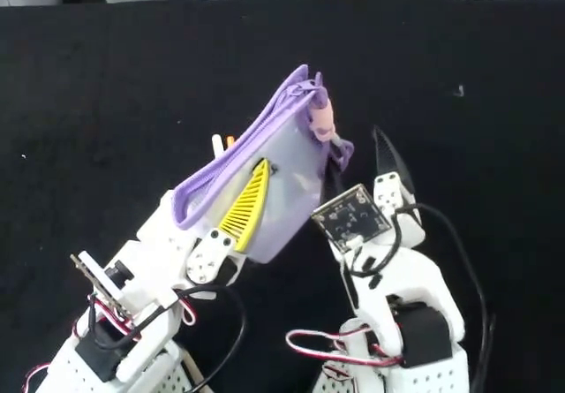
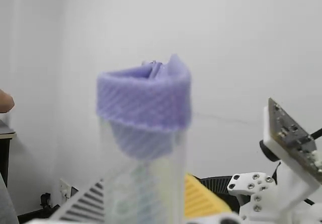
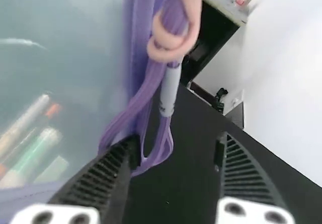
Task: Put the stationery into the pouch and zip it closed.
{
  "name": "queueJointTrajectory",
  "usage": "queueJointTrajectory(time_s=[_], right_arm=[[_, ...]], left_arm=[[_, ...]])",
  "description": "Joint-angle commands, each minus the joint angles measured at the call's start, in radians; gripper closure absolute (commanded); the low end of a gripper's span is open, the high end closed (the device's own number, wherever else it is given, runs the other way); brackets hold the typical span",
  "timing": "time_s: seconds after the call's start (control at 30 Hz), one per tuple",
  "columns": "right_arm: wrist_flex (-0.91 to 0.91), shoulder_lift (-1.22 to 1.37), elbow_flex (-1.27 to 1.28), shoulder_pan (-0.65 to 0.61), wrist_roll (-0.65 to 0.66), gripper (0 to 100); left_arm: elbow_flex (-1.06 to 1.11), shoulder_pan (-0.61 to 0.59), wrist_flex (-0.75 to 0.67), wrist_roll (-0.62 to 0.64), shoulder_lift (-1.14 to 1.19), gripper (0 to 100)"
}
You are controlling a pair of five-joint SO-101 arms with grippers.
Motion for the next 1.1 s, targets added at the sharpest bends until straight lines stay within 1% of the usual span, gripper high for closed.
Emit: queueJointTrajectory(time_s=[0.0,0.1,0.37,0.53,0.6,0.77,0.87,0.97,1.07], right_arm=[[0.028,-0.002,-0.081,0.017,0.011,75.4],[0.026,-0.002,-0.084,0.017,0.011,75.4],[-0.051,0.007,-0.070,0.020,0.011,75.4],[-0.190,0.008,0.050,0.021,0.074,75.4],[-0.244,0.008,0.094,0.021,0.077,75.7],[-0.272,0.022,0.125,0.021,0.077,75.9],[-0.278,0.093,0.116,0.023,0.080,75.9],[-0.278,0.216,0.070,0.023,0.078,76.5],[-0.269,0.354,-0.019,0.023,0.074,83.5]], left_arm=[[-0.015,-0.005,-0.005,0.009,-0.011,97],[-0.015,-0.002,-0.005,0.009,-0.011,97],[-0.015,-0.001,-0.003,0.011,-0.011,97],[-0.016,-0.001,-0.003,0.014,-0.011,97],[-0.018,-0.001,-0.003,0.014,-0.011,97],[-0.018,0.001,-0.003,0.014,-0.011,97],[-0.021,0.001,-0.003,0.015,-0.012,97],[-0.022,0.002,-0.003,0.015,-0.012,97],[-0.024,0.015,-0.003,0.015,-0.012,97]])
